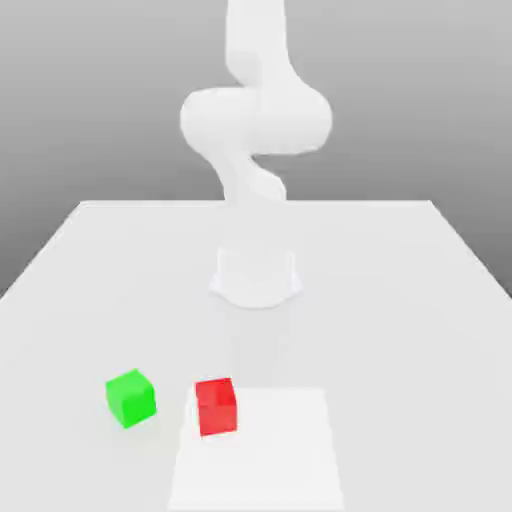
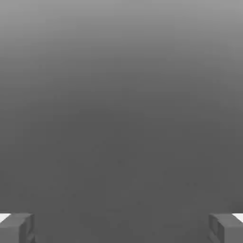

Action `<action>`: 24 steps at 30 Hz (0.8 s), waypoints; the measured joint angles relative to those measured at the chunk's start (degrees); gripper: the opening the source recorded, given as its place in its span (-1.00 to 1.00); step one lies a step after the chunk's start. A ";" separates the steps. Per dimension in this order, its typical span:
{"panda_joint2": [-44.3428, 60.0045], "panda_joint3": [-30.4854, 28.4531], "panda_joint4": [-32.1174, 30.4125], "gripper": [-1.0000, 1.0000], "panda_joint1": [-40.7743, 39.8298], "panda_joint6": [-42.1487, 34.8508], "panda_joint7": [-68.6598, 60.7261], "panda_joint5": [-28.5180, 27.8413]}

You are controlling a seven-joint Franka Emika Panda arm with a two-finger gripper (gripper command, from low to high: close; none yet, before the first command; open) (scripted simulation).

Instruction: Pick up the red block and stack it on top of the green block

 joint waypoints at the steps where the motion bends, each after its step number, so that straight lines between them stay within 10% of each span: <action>1: 2.14 -1.28 -1.42 0.00 0.67 1.33 -1.53 0.71; 24: 43.21 -11.51 -26.15 0.00 4.63 28.66 -19.78 -0.17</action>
